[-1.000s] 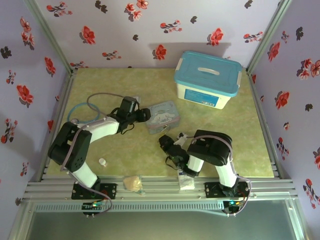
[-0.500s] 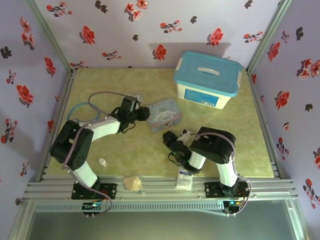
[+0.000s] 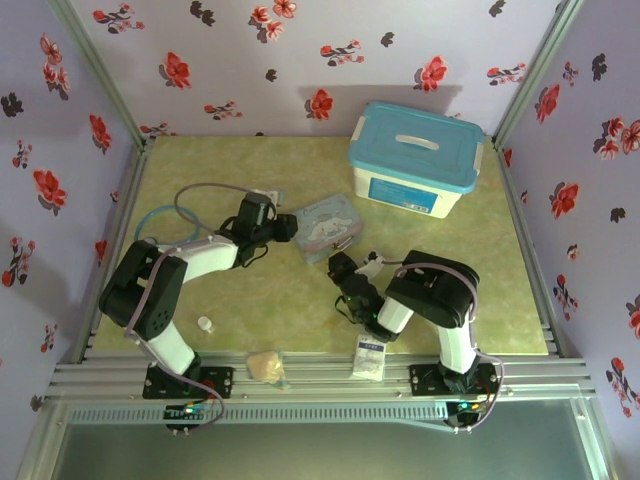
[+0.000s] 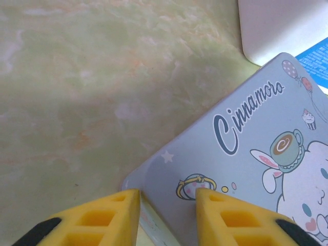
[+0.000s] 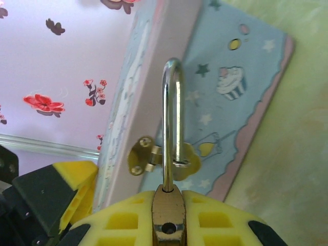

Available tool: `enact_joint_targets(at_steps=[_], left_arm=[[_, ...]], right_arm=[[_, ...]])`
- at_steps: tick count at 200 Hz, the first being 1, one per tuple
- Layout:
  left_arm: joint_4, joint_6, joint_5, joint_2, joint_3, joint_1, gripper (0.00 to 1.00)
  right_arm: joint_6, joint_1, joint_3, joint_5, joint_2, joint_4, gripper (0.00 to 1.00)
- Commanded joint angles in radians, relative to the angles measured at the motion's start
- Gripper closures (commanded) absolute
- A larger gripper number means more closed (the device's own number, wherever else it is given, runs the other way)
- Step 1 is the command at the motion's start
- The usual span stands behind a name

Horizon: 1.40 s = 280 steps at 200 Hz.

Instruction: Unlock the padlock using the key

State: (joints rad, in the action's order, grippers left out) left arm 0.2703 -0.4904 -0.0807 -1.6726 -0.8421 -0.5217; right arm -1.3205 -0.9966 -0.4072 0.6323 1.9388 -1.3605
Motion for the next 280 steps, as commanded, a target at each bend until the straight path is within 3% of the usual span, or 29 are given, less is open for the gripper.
enact_joint_targets(at_steps=[1, 49, 72, 89, 113, 146, 176, 237, 261, 280], left_arm=[[-0.139, 0.034, 0.043, -0.04, 0.053, 0.032, 0.68], [-0.11, 0.024, 0.013, -0.046, 0.058, 0.038, 0.68], [-0.049, -0.038, -0.005, 0.025, 0.082, 0.037, 0.67], [-0.021, -0.104, -0.016, 0.106, 0.085, 0.026, 0.54], [-0.016, -0.105, 0.024, 0.203, 0.058, -0.017, 0.49], [-0.271, -0.007, 0.151, 0.115, -0.124, -0.091, 0.37], [-0.226, -0.07, 0.234, 0.095, -0.05, -0.132, 0.36], [-0.412, 0.082, 0.419, -0.03, -0.103, -0.188, 0.41], [-0.406, 0.075, 0.41, -0.058, -0.069, -0.176, 0.43], [-0.365, 0.059, 0.387, -0.051, -0.026, -0.161, 0.47]], right_arm=[[-0.02, 0.026, 0.029, 0.103, -0.017, -0.026, 1.0], [0.012, 0.061, 0.059, 0.029, -0.047, -0.026, 1.0], [0.001, 0.059, 0.026, 0.004, -0.022, -0.026, 1.0], [0.005, 0.052, 0.013, 0.023, -0.009, -0.026, 1.0], [0.007, 0.049, 0.005, 0.021, 0.001, -0.026, 1.0], [-0.027, 0.049, 0.01, 0.015, 0.018, -0.026, 1.0], [-0.039, 0.051, 0.007, 0.003, 0.027, -0.026, 1.0], [-0.031, 0.079, -0.014, 0.009, 0.032, -0.028, 1.0], [0.093, 0.096, -0.046, -0.033, -0.01, -0.025, 1.0], [0.081, 0.097, -0.037, -0.002, -0.017, -0.026, 1.0]])
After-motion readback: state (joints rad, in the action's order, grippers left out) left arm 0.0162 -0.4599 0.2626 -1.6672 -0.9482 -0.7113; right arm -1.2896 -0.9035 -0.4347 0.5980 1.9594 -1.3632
